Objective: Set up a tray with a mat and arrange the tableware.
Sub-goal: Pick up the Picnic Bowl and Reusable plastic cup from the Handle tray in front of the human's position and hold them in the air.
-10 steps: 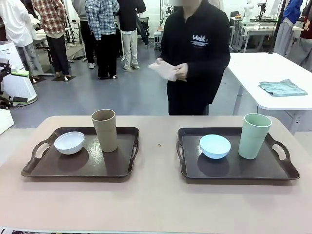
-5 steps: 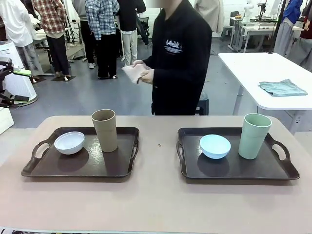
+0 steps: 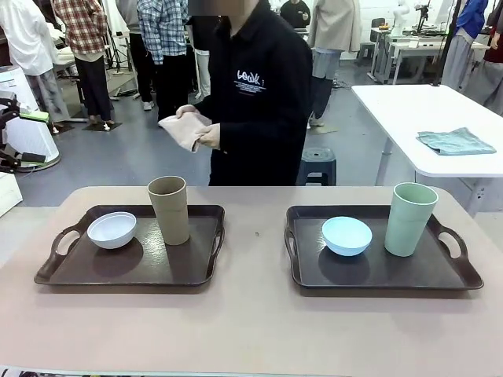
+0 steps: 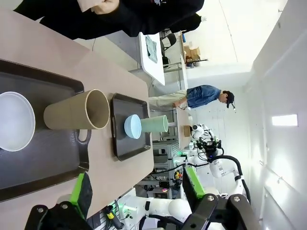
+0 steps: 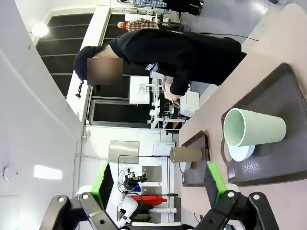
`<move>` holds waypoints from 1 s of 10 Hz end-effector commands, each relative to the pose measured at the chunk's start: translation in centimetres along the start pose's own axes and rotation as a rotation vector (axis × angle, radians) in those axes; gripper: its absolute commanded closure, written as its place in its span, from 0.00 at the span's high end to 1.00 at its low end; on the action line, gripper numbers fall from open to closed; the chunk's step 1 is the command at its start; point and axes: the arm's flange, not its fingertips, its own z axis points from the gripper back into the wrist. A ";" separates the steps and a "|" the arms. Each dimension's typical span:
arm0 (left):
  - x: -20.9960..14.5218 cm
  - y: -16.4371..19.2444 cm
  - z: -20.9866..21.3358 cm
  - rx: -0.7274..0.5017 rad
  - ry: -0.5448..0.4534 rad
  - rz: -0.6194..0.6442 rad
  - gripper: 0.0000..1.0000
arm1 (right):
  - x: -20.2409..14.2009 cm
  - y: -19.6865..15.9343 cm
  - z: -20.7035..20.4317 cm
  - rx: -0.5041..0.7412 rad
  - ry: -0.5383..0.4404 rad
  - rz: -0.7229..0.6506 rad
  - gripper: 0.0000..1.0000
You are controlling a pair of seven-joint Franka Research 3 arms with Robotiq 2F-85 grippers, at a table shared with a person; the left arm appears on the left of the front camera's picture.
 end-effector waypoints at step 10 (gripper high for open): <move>0.1 0.1 0.0 -0.022 -0.003 -0.019 1.00 | 0.0 -0.3 -0.3 0.009 -0.024 0.011 1.00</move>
